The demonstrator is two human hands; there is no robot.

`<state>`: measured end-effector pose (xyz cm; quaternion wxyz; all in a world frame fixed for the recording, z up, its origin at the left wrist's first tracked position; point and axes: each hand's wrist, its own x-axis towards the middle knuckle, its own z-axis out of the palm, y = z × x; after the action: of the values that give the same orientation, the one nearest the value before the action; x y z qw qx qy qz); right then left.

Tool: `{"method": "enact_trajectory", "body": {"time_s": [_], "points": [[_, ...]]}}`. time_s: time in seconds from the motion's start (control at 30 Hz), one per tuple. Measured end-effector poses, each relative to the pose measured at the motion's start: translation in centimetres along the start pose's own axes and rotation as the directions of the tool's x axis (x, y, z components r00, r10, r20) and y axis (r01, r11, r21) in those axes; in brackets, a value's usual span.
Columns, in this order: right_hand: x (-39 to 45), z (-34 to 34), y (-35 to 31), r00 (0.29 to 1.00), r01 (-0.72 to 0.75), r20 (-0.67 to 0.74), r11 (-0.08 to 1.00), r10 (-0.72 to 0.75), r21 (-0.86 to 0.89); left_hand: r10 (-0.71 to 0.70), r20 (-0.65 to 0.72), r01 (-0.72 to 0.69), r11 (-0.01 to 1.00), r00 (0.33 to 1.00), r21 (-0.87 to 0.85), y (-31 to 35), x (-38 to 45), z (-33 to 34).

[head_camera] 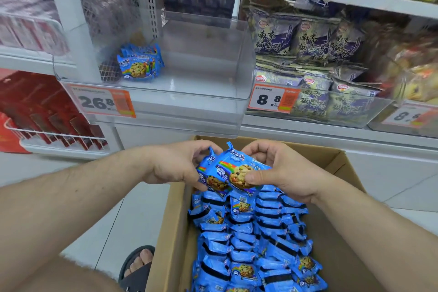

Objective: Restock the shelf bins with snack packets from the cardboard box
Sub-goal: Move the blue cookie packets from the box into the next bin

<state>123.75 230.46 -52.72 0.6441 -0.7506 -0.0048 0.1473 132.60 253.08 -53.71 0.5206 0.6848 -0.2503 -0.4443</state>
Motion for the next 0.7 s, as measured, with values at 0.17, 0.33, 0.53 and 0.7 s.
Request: {"method": "enact_trajectory", "body": {"time_s": [0.17, 0.33, 0.53, 0.7], "points": [[0.4, 1.5, -1.6, 0.994, 0.065, -0.078, 0.979, -0.082, -0.194, 0.029, 0.108, -0.002, 0.969, 0.994, -0.247, 1.8, -1.6, -0.4], [1.2, 2.9, -3.2, 0.966, 0.140, -0.137, 0.892, -0.218, -0.429, 0.114, -0.076, -0.120, 0.990, 0.991, -0.078, 2.9, -2.0, 0.0], [2.3, 4.1, -6.2, 0.883, 0.153, -0.253, 0.753, -0.394, -0.640, 0.183, -0.276, -0.206, 0.977, 0.944, -0.056, 4.9, -3.7, -1.2], [3.9, 4.4, -9.7, 0.936, 0.168, -0.133, 0.743, -0.327, -0.648, 0.295, -0.350, -0.341, 0.937, 0.889, -0.076, 6.1, -5.7, -2.6]]}}
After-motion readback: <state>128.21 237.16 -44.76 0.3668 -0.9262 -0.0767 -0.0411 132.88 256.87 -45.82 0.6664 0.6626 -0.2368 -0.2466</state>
